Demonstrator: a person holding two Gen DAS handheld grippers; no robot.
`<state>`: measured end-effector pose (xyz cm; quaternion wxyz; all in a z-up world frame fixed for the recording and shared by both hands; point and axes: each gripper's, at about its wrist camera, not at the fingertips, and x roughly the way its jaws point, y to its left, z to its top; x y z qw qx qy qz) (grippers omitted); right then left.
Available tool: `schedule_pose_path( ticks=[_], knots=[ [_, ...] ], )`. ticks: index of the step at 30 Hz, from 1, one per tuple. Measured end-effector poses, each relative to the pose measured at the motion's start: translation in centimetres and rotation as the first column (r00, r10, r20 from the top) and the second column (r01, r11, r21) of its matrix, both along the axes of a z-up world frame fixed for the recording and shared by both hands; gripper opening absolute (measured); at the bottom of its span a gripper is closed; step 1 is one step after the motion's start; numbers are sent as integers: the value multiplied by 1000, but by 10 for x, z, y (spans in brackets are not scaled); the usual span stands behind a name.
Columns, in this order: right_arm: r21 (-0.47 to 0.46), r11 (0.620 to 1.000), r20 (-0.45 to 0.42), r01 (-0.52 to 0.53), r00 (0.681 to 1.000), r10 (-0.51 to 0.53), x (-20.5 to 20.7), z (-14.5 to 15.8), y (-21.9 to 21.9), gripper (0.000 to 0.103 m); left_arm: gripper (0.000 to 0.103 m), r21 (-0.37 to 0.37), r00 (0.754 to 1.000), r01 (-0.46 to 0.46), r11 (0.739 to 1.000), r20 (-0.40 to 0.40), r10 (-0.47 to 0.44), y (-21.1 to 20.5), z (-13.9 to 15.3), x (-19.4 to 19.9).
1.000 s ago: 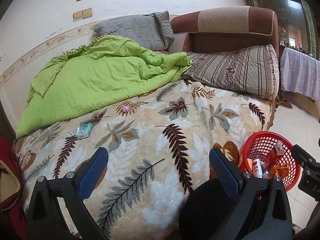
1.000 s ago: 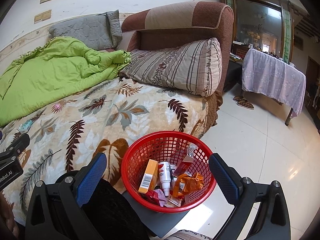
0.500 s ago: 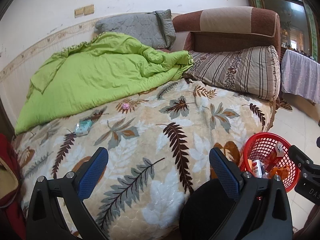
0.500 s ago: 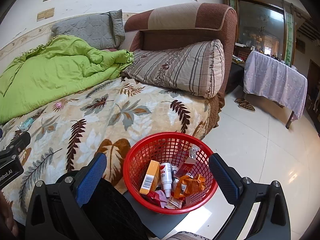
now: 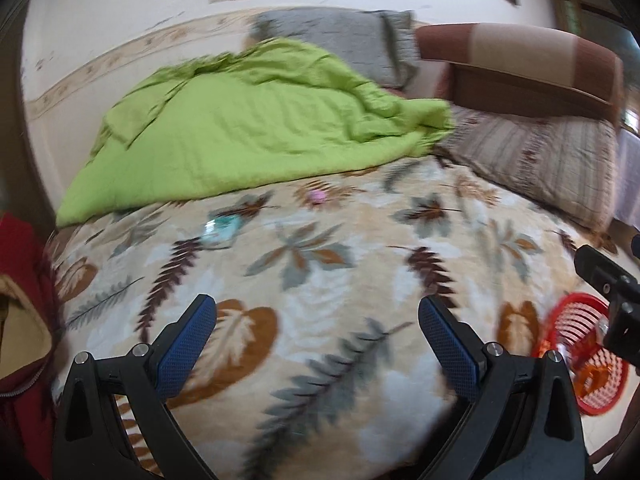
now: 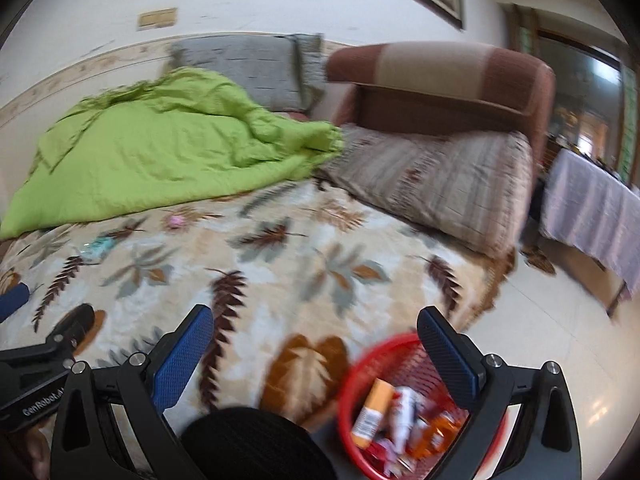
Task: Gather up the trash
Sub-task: 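Move both open tools back toward the teal packet on the bed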
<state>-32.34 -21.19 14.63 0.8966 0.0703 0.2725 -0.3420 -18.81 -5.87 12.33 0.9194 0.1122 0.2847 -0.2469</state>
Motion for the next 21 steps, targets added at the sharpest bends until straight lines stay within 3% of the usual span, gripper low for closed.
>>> schedule_pose_path(
  ticks=[5, 11, 13, 15, 18, 21],
  knots=[
    [61, 985, -104, -160, 981, 166, 72, -6, 4, 103, 100, 37, 983, -166, 985, -71, 169, 32, -18, 62],
    [140, 948, -260, -284, 914, 312, 190, -65, 15, 103, 100, 143, 930, -303, 942, -173, 325, 58, -65, 142],
    [181, 942, -298, -283, 897, 327, 228, -90, 20, 103, 101, 189, 902, -333, 924, -223, 370, 62, -86, 167],
    [228, 937, -328, -266, 885, 331, 266, -116, 24, 103, 100, 171, 878, -347, 922, -287, 384, 69, -100, 183],
    [152, 952, -342, -266, 889, 304, 300, -143, 36, 103, 100, 176, 845, -358, 917, -357, 398, 73, -119, 205],
    [151, 958, -364, -245, 887, 284, 312, -154, 39, 103, 103, 187, 853, -355, 916, -337, 399, 70, -126, 211]
  ],
)
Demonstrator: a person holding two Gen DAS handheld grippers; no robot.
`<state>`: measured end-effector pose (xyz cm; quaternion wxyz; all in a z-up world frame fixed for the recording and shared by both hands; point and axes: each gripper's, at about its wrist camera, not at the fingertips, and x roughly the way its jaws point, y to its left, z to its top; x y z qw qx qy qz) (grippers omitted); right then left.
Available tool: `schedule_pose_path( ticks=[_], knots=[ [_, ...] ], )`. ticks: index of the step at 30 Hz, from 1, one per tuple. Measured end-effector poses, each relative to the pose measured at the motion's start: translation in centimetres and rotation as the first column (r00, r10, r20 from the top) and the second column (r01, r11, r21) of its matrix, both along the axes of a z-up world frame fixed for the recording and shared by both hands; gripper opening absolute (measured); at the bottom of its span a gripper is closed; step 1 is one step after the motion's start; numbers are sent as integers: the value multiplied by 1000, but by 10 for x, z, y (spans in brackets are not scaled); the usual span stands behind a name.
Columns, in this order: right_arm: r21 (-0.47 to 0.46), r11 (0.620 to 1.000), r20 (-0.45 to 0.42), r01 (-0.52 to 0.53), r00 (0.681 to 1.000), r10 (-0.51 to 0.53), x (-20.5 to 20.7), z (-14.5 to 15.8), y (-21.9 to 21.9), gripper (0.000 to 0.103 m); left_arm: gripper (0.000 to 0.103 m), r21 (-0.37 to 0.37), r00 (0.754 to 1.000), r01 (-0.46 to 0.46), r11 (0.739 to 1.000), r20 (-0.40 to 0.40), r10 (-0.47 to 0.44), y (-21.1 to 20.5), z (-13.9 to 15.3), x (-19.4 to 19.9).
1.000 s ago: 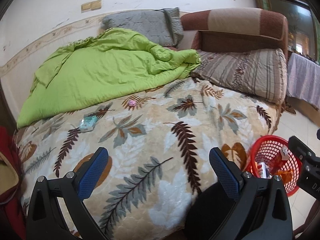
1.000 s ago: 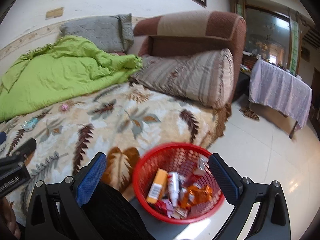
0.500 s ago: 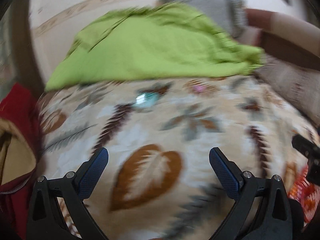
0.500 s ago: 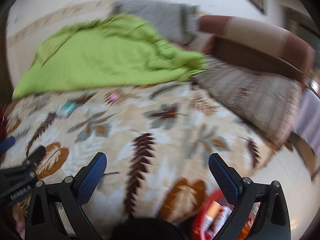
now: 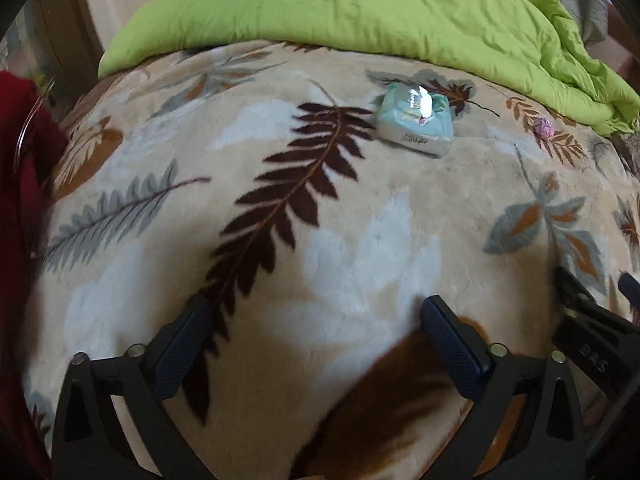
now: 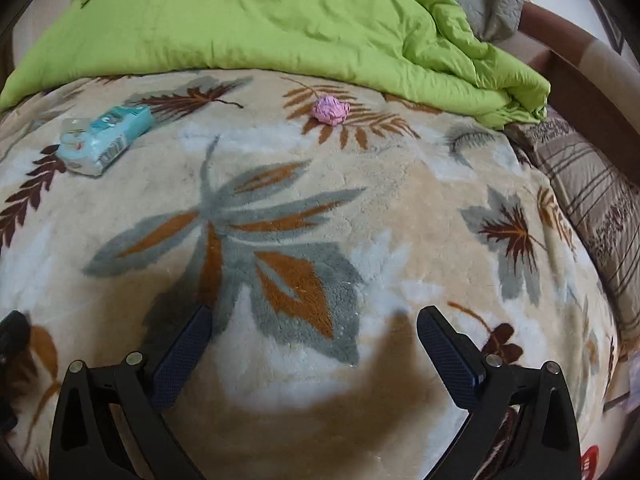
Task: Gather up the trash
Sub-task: 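Move both open tools back toward the teal packet on the bed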
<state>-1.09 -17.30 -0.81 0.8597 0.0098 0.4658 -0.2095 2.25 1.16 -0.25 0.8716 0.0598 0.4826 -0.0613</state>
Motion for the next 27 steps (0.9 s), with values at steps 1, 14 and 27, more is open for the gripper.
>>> schedule_pose_path(
  ticks=[1, 14, 27],
  knots=[
    [20, 999, 30, 33, 999, -34, -6, 2, -1, 103, 103, -1, 1000, -2, 1000, 9, 2, 0, -1, 0],
    [171, 984, 70, 48, 996, -61, -17, -4, -18, 103, 103, 20, 999, -5, 1000, 52, 4, -2, -4, 2],
    [163, 985, 66, 48, 996, -59, -13, -4, -19, 103, 103, 11, 998, 2, 1000, 60, -2, -6, -4, 3]
  ],
)
